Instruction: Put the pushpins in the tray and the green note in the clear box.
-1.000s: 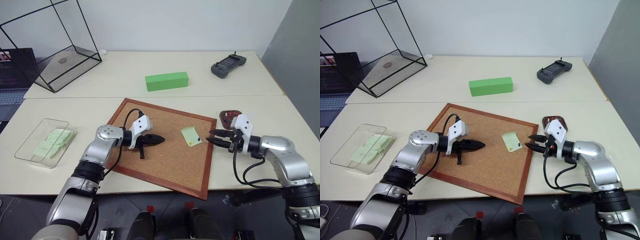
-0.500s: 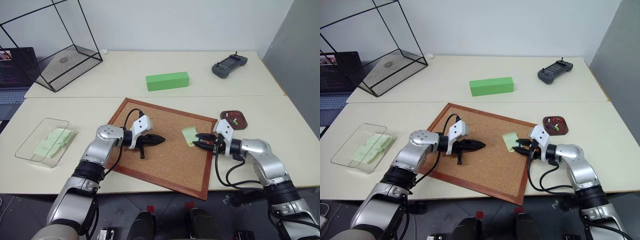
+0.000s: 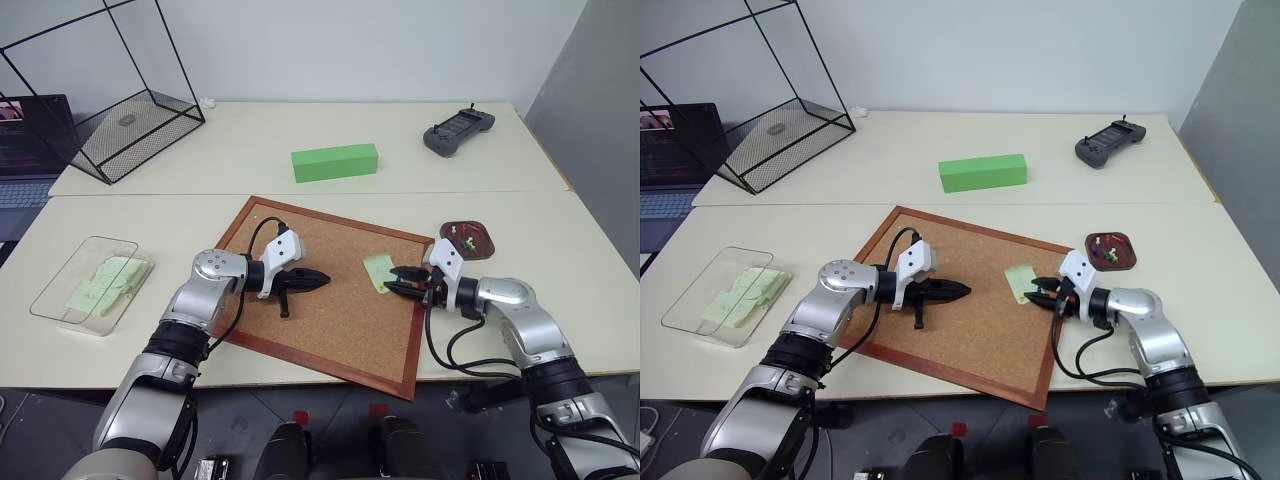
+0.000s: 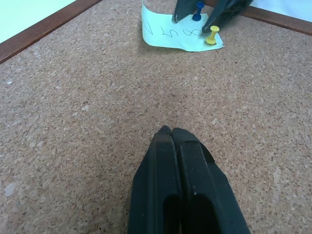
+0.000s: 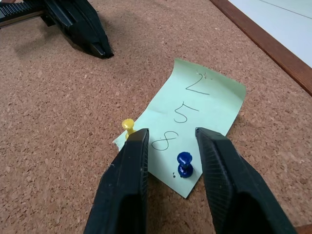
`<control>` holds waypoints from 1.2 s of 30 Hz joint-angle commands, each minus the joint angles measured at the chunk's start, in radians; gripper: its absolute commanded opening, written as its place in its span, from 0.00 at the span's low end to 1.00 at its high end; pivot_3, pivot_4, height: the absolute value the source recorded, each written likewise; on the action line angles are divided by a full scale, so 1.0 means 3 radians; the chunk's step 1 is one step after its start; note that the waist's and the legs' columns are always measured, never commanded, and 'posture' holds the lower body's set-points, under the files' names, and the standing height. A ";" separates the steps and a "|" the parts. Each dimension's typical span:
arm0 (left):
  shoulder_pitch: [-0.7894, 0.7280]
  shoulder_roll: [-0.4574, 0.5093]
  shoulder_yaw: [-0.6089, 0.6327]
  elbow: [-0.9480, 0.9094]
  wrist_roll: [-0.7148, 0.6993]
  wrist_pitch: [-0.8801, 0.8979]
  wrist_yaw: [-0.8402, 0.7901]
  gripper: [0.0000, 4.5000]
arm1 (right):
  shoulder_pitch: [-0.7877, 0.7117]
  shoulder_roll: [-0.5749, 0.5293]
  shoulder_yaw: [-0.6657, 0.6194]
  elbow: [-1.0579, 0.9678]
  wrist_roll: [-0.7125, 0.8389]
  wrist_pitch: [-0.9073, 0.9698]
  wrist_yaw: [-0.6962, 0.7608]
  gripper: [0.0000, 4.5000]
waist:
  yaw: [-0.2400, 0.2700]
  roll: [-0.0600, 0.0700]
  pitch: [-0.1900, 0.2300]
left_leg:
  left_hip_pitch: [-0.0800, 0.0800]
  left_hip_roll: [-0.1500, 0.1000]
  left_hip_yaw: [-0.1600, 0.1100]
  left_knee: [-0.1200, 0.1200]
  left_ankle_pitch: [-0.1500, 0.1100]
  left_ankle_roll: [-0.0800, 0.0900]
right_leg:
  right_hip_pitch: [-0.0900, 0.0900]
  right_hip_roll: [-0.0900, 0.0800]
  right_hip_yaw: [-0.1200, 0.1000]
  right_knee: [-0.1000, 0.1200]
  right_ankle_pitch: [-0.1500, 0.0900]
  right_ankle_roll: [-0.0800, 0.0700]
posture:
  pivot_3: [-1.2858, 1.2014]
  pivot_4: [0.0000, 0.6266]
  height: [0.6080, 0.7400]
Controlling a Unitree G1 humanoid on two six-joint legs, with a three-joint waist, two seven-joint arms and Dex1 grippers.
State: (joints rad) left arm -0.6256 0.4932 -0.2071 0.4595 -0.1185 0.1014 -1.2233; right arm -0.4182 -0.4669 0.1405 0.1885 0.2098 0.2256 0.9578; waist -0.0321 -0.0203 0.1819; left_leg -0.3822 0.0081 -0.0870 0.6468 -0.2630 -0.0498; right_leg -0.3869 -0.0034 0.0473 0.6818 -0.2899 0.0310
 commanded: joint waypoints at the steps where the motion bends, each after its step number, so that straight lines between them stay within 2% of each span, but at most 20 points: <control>1: -0.0024 -0.0006 -0.0043 0.0030 0.0052 -0.0002 -0.0011 0.00 | -0.0073 0.0001 -0.0074 -0.0025 0.0025 -0.0060 -0.0011 0.15 | 0.0000 0.0000 0.0000 | 0.0000 0.0000 0.0000 0.0000 0.0000 0.0000 | 0.0000 0.0000 0.0000 0.0000 0.0000 0.0000 | 0.52 0.24 1.00; 5: -0.0009 0.0002 -0.0040 0.0006 0.0052 0.0004 -0.0016 0.00 | -0.0080 -0.0010 -0.0086 -0.0009 0.0024 -0.0064 -0.0013 0.01 | 0.0000 0.0000 0.0000 | 0.0000 0.0000 0.0000 0.0000 0.0000 0.0000 | 0.0000 0.0000 0.0000 0.0000 0.0000 0.0000 | 0.52 0.24 1.00; 31: 0.0061 0.0049 -0.0047 -0.0063 0.0057 0.0029 -0.0032 0.00 | -0.0028 -0.0080 -0.0324 -0.0462 0.0246 0.0096 -0.0097 0.01 | 0.0000 0.0001 0.0000 | -0.0001 0.0001 0.0000 -0.0001 0.0000 0.0000 | -0.0002 0.0000 -0.0001 0.0001 0.0000 0.0000 | 0.52 0.24 1.00; 36: 0.0061 0.0059 -0.0043 -0.0069 0.0056 0.0037 -0.0035 0.00 | -0.0081 -0.0110 -0.0534 -0.0354 0.0241 0.0136 -0.0327 0.01 | 0.0000 0.0000 0.0000 | -0.0002 0.0001 0.0000 -0.0001 0.0000 0.0000 | -0.0002 0.0000 0.0000 0.0000 0.0000 0.0000 | 0.52 0.24 1.00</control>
State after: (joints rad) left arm -0.6186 0.5033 -0.2072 0.4436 -0.1155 0.1034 -1.2294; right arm -0.4228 -0.4856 0.0536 0.0869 0.2664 0.2624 0.9128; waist -0.0322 -0.0202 0.1820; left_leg -0.3826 0.0084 -0.0870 0.6467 -0.2630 -0.0497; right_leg -0.3875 -0.0033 0.0472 0.6819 -0.2899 0.0310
